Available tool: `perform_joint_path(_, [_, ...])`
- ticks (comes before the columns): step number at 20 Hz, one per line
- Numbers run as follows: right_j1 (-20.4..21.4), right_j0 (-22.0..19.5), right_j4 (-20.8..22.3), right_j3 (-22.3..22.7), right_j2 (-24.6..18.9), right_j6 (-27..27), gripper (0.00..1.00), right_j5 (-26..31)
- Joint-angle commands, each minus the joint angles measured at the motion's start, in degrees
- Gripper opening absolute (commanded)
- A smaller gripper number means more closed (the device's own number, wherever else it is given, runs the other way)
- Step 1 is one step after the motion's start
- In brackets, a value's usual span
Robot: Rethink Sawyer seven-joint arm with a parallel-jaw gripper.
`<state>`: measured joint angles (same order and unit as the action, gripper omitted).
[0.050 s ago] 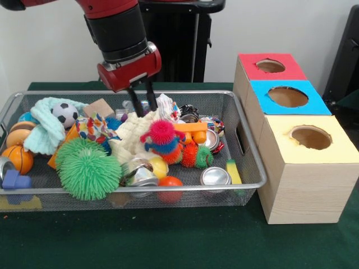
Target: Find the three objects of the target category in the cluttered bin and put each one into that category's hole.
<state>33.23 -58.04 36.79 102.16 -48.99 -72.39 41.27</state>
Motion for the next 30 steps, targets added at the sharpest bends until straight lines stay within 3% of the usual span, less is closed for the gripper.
perform_joint_path(1, [-1.04,0.57,3.97,3.25,1.58,4.17,1.0,-2.51])
perform_joint_path(5, [-1.8,-0.11,2.87,2.97,0.43,3.7,1.0,-3.32])
perform_joint_path(12, [-3.43,0.8,4.75,2.36,1.75,3.39,1.0,-4.85])
perform_joint_path(16, [-8.03,4.86,9.52,-0.02,5.96,-1.12,1.0,-10.39])
perform_joint_path(21, [-9.59,10.8,12.81,-1.51,11.27,-9.1,1.0,-18.79])
perform_joint_path(24, [-9.17,15.04,12.76,-2.04,14.81,-12.89,1.0,-22.41])
perform_joint_path(30, [-8.23,20.15,9.33,-1.95,19.89,-14.4,1.0,-26.54])
